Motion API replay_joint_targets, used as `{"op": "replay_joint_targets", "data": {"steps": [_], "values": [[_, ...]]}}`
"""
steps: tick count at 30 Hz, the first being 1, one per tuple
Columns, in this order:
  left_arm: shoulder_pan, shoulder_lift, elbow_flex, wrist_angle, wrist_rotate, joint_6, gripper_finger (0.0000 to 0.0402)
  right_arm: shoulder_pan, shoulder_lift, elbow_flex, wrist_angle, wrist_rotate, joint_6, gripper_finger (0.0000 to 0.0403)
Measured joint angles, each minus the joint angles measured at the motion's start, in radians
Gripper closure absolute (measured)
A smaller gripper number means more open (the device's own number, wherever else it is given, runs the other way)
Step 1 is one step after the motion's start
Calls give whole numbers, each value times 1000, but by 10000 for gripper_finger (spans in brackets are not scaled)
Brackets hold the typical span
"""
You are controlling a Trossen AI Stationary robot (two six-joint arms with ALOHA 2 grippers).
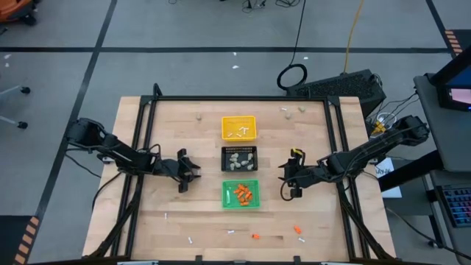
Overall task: Sort Halloween decoration
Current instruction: Put the white bone toy into the yellow basket
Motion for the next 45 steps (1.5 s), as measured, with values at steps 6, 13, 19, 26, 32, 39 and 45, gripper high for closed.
{"op": "replay_joint_targets", "data": {"steps": [6,13,19,26,32,39,45], "values": [[1,7,-1,0,8,-1,226,0,0,0,0,-1,0,225],[0,24,-5,41,11,0,230,0,0,0,0,-1,0,225],[-1,24,-3,39,16,16,284,0,0,0,0,-1,0,225],[-2,24,-3,40,10,26,311,0,0,0,0,-1,-2,225],[-2,24,-3,42,6,28,300,0,0,0,0,-1,-4,225],[-2,25,-3,63,2,31,311,0,0,0,0,-1,-4,225],[-1,26,-4,79,-1,32,312,0,0,0,-1,-1,-4,225]]}}
